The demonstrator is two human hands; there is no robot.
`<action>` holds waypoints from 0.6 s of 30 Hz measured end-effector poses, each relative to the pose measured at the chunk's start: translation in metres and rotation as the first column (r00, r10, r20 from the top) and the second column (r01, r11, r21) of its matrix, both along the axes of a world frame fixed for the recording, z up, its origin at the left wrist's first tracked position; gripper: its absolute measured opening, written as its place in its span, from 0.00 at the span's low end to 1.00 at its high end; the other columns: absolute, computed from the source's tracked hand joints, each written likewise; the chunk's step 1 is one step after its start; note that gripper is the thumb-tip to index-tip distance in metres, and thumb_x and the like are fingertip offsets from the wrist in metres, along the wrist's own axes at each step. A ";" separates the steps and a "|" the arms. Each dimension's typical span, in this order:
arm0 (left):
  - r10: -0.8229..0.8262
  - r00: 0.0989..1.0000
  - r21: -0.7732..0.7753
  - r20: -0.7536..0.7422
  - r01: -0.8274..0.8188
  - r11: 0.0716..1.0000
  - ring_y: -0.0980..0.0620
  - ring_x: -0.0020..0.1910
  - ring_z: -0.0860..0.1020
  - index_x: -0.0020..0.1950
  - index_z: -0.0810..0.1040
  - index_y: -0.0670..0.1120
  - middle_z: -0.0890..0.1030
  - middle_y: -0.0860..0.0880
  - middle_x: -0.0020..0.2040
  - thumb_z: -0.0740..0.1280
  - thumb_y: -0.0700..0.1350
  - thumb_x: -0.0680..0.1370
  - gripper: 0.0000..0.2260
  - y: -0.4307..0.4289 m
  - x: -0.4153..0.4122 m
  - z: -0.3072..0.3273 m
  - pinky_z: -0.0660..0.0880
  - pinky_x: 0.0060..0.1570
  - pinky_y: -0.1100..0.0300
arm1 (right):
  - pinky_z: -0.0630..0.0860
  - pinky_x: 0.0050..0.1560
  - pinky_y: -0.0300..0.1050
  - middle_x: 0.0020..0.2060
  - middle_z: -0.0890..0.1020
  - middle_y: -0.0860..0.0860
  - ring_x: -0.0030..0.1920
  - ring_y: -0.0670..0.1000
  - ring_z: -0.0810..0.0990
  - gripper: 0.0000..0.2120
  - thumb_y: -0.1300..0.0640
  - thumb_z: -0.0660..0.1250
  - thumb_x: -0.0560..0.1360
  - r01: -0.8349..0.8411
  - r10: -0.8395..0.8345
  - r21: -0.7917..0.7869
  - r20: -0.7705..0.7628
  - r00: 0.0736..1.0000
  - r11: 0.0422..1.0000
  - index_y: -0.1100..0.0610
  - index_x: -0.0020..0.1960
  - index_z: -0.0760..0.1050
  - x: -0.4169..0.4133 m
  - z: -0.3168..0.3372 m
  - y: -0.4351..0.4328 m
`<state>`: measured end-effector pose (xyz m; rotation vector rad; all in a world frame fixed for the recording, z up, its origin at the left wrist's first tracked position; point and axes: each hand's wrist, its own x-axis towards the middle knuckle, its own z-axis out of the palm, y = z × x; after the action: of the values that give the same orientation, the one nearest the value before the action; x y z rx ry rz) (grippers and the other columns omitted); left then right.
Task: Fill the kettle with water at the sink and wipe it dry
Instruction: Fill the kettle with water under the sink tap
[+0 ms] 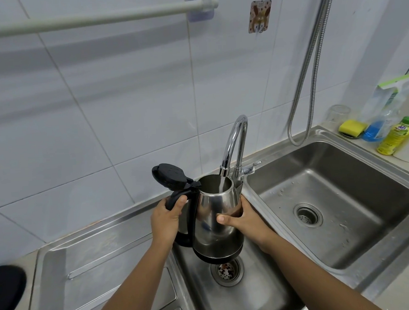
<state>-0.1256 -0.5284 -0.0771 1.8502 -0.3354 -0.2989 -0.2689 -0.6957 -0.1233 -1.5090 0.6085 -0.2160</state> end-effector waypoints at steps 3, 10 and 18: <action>-0.004 1.000 0.004 0.004 0.004 1.000 0.50 0.39 0.80 0.41 0.75 0.54 0.82 0.48 0.37 0.61 0.71 0.62 0.22 0.001 0.000 -0.002 0.72 0.40 0.57 | 0.73 0.74 0.57 0.65 0.83 0.46 0.67 0.50 0.81 0.53 0.41 0.86 0.57 0.003 -0.003 -0.004 -0.002 1.000 1.000 0.45 0.77 0.65 -0.001 0.001 0.001; -0.001 1.000 0.023 -0.011 0.001 1.000 0.50 0.40 0.79 0.42 0.75 0.52 0.81 0.48 0.38 0.67 0.57 0.75 0.09 -0.002 0.000 -0.002 0.70 0.37 0.61 | 0.73 0.74 0.57 0.64 0.84 0.46 0.66 0.50 0.81 0.57 0.39 0.86 0.56 0.003 -0.003 0.001 -0.004 1.000 1.000 0.47 0.78 0.64 -0.001 0.001 0.000; -0.002 1.000 0.041 -0.003 0.002 0.999 0.50 0.41 0.80 0.40 0.74 0.54 0.81 0.50 0.38 0.67 0.57 0.75 0.09 -0.003 0.001 -0.003 0.70 0.38 0.61 | 0.74 0.73 0.56 0.62 0.85 0.44 0.65 0.47 0.82 0.51 0.43 0.86 0.58 0.007 -0.007 0.006 -0.009 1.000 1.000 0.47 0.76 0.66 0.000 0.000 0.000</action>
<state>-0.1249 -0.5310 -0.0803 1.8896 -0.3313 -0.3122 -0.2692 -0.6955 -0.1230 -1.5028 0.6208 -0.2129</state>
